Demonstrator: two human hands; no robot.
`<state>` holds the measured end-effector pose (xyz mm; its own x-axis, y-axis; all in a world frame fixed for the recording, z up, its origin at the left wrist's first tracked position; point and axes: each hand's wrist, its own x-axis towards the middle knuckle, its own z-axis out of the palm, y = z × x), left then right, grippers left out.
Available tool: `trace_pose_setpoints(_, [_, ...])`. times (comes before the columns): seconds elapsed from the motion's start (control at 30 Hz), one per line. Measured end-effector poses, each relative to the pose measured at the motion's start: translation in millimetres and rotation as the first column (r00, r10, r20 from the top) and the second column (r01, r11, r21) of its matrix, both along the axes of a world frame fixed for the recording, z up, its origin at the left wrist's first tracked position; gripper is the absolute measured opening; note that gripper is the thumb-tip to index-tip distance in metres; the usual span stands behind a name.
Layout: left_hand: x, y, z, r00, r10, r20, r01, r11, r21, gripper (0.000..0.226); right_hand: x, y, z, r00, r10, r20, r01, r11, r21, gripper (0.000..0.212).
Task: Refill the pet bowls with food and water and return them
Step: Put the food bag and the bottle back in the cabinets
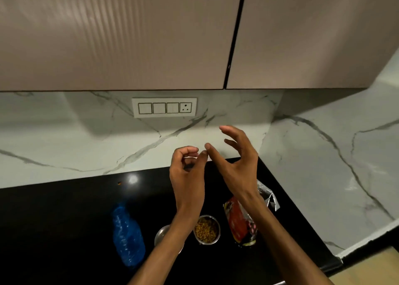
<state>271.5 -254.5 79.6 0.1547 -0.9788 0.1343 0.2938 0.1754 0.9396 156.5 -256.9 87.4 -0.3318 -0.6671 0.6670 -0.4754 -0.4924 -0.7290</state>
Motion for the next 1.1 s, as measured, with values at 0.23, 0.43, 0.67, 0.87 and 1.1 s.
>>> trace_pose_setpoints(0.23, [-43,-21,44,0.998,-0.054,0.041,0.056,0.996,-0.063,0.019,-41,-13,45,0.987,-0.122,-0.105,0.110,0.987,-0.118,0.057])
trace_pose_setpoints(0.43, [-73,-42,75,0.987,-0.142,-0.070,0.138,0.989,-0.063,0.018,-68,-29,78,0.962,-0.221,-0.157,0.185,0.959,-0.214,0.052])
trace_pose_setpoints(0.67, [-93,-64,97,0.928,-0.242,-0.283,0.257,0.966,0.018,0.035,-84,-51,98,0.943,-0.276,-0.188,0.209,0.927,-0.311,0.051])
trace_pose_setpoints(0.87, [-100,-77,110,0.887,-0.312,-0.341,0.335,0.942,0.012,0.044,-85,-69,110,0.940,-0.274,-0.203,0.198,0.923,-0.330,0.052])
trace_pose_setpoints(1.1, [-101,-78,114,0.869,-0.323,-0.375,0.365,0.930,0.045,0.050,-78,-69,119,0.927,-0.295,-0.230,0.217,0.925,-0.313,0.052])
